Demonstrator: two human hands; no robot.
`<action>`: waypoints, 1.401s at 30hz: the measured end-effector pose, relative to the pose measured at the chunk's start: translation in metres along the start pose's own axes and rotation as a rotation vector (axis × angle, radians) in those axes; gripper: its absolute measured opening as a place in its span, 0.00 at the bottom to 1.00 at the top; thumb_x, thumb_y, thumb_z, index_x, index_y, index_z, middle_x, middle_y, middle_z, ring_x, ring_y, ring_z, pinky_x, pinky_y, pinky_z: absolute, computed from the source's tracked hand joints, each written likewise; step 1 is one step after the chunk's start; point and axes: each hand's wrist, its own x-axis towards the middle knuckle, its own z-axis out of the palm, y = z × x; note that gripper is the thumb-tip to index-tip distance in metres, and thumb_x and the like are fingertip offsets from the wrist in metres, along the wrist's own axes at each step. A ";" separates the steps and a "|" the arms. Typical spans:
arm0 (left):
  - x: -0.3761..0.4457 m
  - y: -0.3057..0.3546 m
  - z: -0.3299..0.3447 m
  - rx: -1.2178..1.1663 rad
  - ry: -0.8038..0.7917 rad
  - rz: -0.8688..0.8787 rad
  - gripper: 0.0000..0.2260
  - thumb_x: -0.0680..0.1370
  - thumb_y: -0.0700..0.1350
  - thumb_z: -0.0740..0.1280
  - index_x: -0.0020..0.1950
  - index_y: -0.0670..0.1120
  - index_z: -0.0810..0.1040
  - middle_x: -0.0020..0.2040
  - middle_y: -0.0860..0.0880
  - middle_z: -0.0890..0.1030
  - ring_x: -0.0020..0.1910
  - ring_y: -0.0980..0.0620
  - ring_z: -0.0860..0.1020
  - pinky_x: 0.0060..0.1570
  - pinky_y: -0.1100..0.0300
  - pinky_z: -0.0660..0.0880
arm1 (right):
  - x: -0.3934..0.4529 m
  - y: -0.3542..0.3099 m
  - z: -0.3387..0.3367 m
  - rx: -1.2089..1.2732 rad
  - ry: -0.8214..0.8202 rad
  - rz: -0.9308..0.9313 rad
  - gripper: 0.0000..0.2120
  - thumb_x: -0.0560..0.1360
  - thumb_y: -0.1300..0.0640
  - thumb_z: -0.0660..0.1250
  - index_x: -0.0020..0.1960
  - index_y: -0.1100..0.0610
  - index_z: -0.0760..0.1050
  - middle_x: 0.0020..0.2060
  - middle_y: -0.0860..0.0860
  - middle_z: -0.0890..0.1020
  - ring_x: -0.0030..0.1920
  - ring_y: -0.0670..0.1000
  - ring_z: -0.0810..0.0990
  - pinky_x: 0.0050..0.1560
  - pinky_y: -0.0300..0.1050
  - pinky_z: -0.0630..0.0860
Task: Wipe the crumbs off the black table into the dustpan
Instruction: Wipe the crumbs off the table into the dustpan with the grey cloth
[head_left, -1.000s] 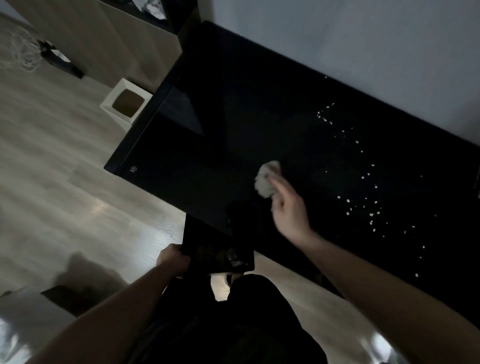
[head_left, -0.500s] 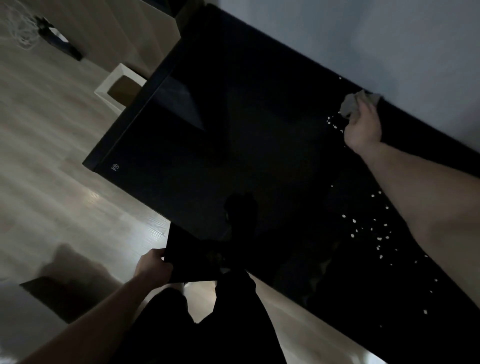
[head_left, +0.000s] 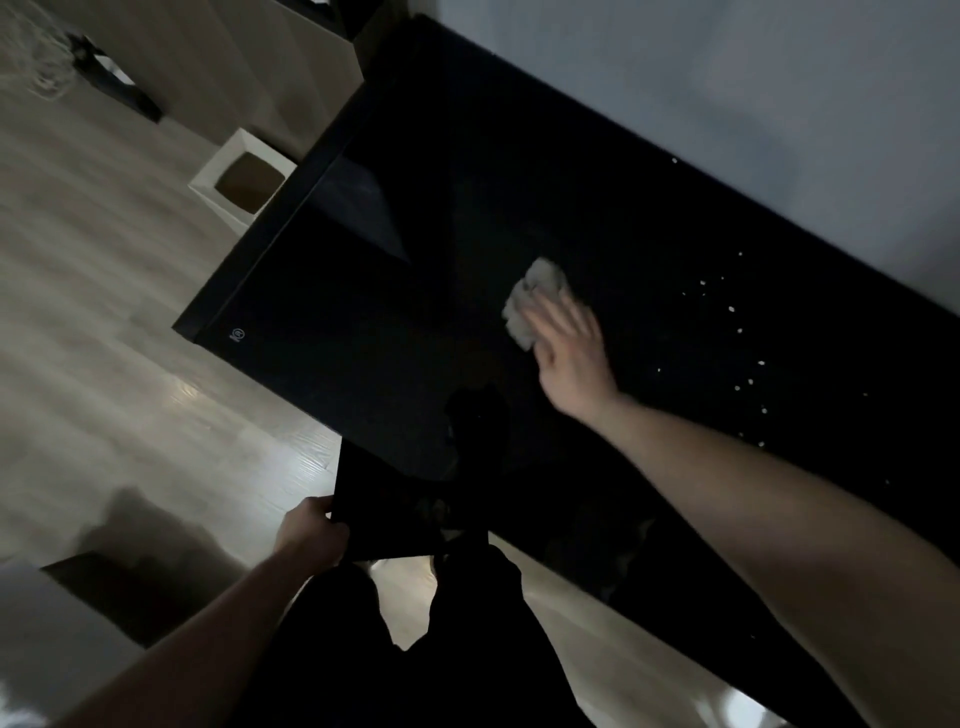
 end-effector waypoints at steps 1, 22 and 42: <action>-0.003 0.001 -0.001 0.003 -0.005 -0.003 0.21 0.72 0.40 0.65 0.63 0.52 0.83 0.49 0.43 0.86 0.44 0.44 0.84 0.46 0.57 0.79 | -0.017 -0.016 0.006 0.025 -0.015 -0.037 0.31 0.79 0.61 0.59 0.81 0.47 0.64 0.81 0.47 0.64 0.82 0.57 0.58 0.80 0.58 0.58; -0.005 -0.017 0.006 0.063 -0.049 0.012 0.22 0.65 0.47 0.64 0.57 0.52 0.84 0.46 0.47 0.86 0.45 0.46 0.85 0.49 0.54 0.83 | -0.027 -0.047 0.012 0.147 0.017 0.160 0.26 0.85 0.60 0.56 0.82 0.53 0.61 0.83 0.49 0.57 0.84 0.55 0.49 0.83 0.57 0.53; -0.030 -0.006 0.022 0.131 -0.101 0.089 0.19 0.69 0.47 0.66 0.60 0.52 0.84 0.49 0.46 0.86 0.48 0.46 0.85 0.50 0.55 0.82 | -0.175 -0.086 0.014 0.560 0.206 0.175 0.29 0.78 0.71 0.54 0.76 0.55 0.73 0.77 0.50 0.71 0.80 0.48 0.65 0.80 0.47 0.63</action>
